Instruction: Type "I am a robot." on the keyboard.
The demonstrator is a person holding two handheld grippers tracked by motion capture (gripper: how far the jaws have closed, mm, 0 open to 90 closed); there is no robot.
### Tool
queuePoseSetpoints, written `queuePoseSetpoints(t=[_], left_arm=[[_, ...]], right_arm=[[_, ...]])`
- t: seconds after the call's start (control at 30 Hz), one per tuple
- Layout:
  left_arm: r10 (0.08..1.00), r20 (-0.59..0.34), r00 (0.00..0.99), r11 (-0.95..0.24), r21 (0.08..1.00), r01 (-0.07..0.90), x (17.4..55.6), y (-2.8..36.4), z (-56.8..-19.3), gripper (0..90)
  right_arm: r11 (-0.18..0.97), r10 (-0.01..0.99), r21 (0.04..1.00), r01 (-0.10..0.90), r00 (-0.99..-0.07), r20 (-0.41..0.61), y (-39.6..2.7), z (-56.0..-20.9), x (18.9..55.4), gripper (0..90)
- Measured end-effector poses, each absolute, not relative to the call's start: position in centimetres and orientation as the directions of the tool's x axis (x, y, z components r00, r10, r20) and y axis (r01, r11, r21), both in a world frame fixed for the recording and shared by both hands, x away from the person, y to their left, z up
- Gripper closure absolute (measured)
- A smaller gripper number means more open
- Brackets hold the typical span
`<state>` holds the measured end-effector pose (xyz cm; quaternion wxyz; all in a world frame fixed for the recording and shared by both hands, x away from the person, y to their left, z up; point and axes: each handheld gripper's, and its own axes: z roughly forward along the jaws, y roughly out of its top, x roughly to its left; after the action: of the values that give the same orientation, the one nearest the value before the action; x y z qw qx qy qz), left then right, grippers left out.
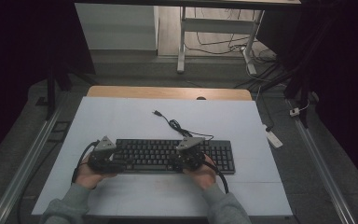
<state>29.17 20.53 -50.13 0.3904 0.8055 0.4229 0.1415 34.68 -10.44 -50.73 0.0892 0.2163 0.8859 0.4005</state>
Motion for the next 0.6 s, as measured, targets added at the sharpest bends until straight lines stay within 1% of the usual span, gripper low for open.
queuePoseSetpoints(t=[0.6], left_arm=[[0.791, -0.1, 0.604, -0.34, 0.749, 0.568, 29.2, 20.6, -50.1, 26.1]], right_arm=[[0.598, 0.459, 0.73, 0.331, -0.888, 0.026, -9.9, -51.8, 34.8, 89.6]])
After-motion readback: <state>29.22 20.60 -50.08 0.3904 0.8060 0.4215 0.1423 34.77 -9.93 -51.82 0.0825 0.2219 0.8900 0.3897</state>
